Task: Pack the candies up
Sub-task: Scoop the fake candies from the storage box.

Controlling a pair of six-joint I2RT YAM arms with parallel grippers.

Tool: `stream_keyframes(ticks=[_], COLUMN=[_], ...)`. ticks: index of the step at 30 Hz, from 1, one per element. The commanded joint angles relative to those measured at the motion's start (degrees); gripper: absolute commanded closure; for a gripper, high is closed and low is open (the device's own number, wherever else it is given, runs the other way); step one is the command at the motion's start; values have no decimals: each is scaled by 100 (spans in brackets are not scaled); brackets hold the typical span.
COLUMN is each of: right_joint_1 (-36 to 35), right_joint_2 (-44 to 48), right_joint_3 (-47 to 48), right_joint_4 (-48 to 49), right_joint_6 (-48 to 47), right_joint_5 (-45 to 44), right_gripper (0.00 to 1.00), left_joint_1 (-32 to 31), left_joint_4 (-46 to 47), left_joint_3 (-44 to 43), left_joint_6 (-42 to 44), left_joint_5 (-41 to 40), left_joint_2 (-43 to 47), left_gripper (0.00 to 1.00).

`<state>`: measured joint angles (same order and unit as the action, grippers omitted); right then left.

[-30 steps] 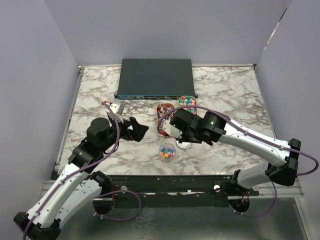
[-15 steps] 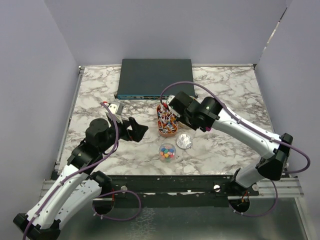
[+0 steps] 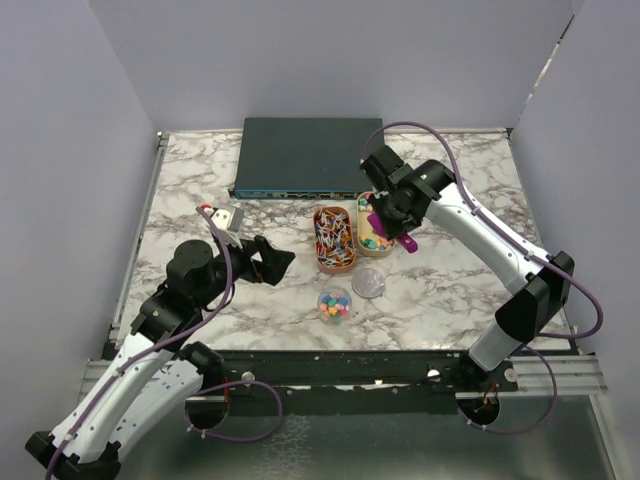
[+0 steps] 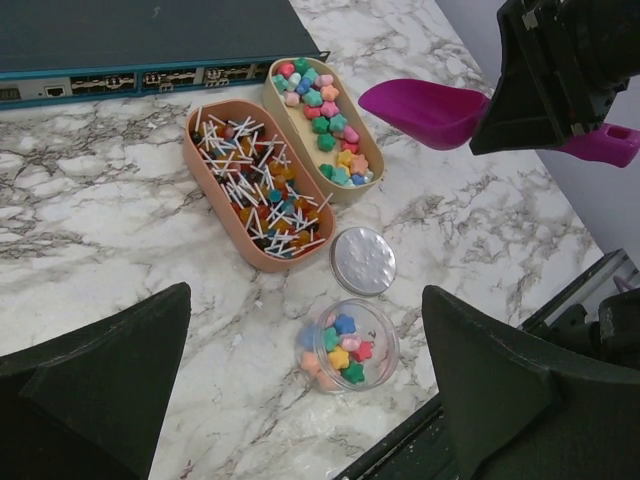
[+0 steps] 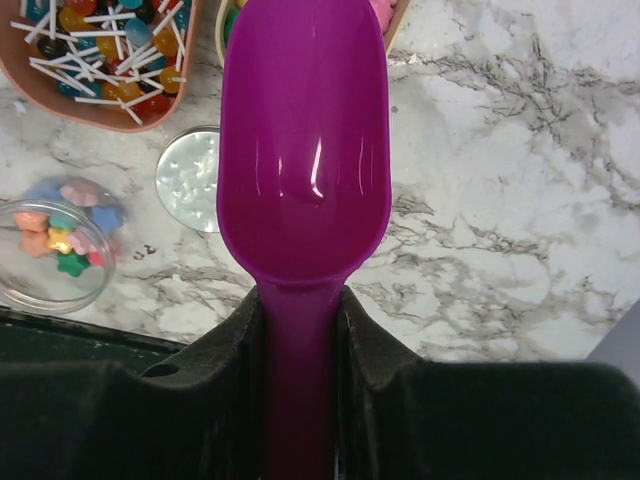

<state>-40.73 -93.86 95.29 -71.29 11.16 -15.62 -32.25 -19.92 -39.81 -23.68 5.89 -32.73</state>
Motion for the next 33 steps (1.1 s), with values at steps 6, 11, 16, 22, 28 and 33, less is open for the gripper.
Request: stream_keyframes(ticks=[6, 11, 16, 22, 28, 33], right_joint_1=[453, 695, 894, 974, 1029, 1062], right_joint_2=[-460, -732, -1001, -1328, -1608, -1911], right_joint_3=[226, 206, 216, 369, 430, 578], right_joint_4=[-647, -737, -678, -680, -654, -588], right_joint_6=[683, 873, 817, 800, 791, 795], right_joint_5=[896, 932, 1313, 1496, 1509, 1473], right_gripper=[99, 99, 99, 99, 99, 99], left_joint_1=[-103, -179, -245, -312, -384, -431], left_joint_4=[-143, -157, -167, -185, -200, -206], left_joint_3=[-17, -15, -8, -13, -18, -16], left_joint_6=[59, 64, 51, 44, 40, 37], left_joint_5=[-205, -249, -300, -364, -417, -448], left_joint_2=[233, 325, 385, 458, 521, 544], left_gripper=[2, 1, 1, 1, 1, 1])
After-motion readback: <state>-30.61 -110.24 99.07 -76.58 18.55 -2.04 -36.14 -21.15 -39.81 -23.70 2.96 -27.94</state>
